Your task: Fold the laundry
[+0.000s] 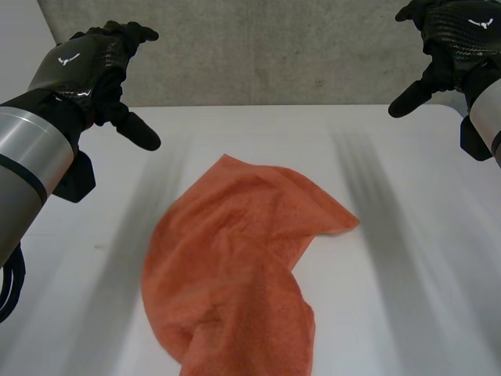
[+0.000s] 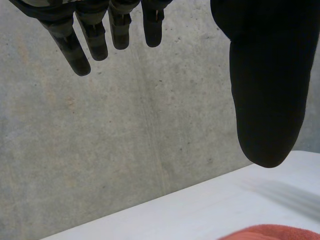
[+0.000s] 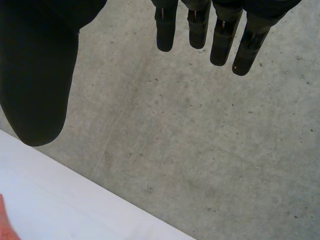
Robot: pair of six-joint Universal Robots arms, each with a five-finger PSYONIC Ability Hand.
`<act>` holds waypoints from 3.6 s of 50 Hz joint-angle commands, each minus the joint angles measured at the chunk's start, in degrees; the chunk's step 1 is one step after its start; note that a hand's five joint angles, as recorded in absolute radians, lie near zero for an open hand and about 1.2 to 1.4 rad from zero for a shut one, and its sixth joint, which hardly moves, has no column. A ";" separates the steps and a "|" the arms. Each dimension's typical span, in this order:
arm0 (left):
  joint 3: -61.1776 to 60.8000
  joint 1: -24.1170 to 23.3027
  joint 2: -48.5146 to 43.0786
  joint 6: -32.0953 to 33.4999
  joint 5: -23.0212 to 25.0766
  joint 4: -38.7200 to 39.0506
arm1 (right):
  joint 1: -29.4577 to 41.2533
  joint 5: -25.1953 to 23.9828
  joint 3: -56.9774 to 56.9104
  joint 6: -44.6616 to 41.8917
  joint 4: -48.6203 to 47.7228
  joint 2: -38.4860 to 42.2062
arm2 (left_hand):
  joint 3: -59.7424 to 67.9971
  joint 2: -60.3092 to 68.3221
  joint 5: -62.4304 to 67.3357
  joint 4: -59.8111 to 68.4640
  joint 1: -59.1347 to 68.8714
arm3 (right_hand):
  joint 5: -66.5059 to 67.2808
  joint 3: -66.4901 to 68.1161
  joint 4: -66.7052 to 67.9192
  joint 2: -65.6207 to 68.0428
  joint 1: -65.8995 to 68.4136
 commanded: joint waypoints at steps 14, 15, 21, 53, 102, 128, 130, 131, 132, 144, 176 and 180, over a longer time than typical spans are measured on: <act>0.26 0.00 -4.72 0.50 1.05 -0.18 | 0.00 -9.95 -1.54 -4.92 8.58 5.91 | 1.58 1.79 -0.44 1.55 0.94 | -3.84 -2.39 -3.56 -2.75 -2.36; 0.09 -0.08 -5.07 0.50 1.05 -0.35 | 0.09 -10.13 -1.63 -7.46 9.46 7.06 | 1.74 1.96 -0.28 1.71 1.10 | -3.84 -2.39 -3.56 -2.75 -2.36; 0.00 -2.10 -5.87 0.23 0.53 -1.05 | 1.85 -10.30 -1.28 -16.28 10.17 10.06 | 1.91 2.13 -0.11 1.88 1.27 | -3.84 -2.39 -3.56 -2.75 -2.36; -16.17 -14.94 -14.83 -4.43 -11.34 0.00 | 3.78 -14.96 -2.25 -19.18 -3.28 35.63 | 2.59 2.80 0.57 2.55 1.95 | 21.98 23.43 22.26 23.07 23.46; -15.03 -12.14 -24.76 6.10 -10.99 17.05 | -5.36 -4.59 3.20 -22.08 -3.01 25.00 | 70.35 70.57 68.33 70.32 69.71 | 66.16 67.61 66.44 67.25 67.64; 8.25 -4.83 -38.54 24.20 -5.19 22.22 | -8.96 -4.68 8.91 -21.99 -3.45 24.03 | 70.35 70.57 68.33 70.32 69.71 | 66.16 67.61 66.44 67.25 67.64; 8.53 -4.74 -40.06 25.90 -4.57 24.70 | -8.88 -4.68 9.09 -21.82 -3.54 24.03 | 70.35 70.57 68.33 70.32 69.71 | 66.16 67.61 66.44 67.25 67.64; 8.26 -4.66 -40.58 27.29 -4.14 27.13 | -8.79 -4.68 9.17 -21.81 -3.63 23.95 | 61.88 62.10 59.86 61.85 61.24 | 66.16 67.61 66.44 67.25 67.64; 7.91 -4.66 -40.85 28.00 -4.22 29.07 | -8.79 -4.68 9.18 -21.81 -3.63 23.94 | 49.14 49.36 47.12 49.11 48.50 | 66.16 67.61 66.44 67.25 67.64; -5.54 -5.27 -28.90 27.48 -4.57 27.33 | -9.05 -4.50 9.35 -21.81 -4.77 23.94 | 1.58 1.79 -0.44 1.55 0.94 | 66.16 67.61 66.44 67.25 67.64; -28.74 -4.30 -12.11 10.69 -9.14 1.05 | -8.79 -4.85 9.53 -22.25 -4.77 24.03 | 13.19 13.40 11.16 13.15 12.54 | 66.16 67.61 66.44 67.25 67.64; -29.97 -4.30 -12.28 10.87 -9.23 4.03 | -8.88 -4.85 9.79 -22.34 -4.77 24.03 | 13.19 13.40 11.16 13.15 12.54 | 66.16 67.61 66.44 67.25 67.64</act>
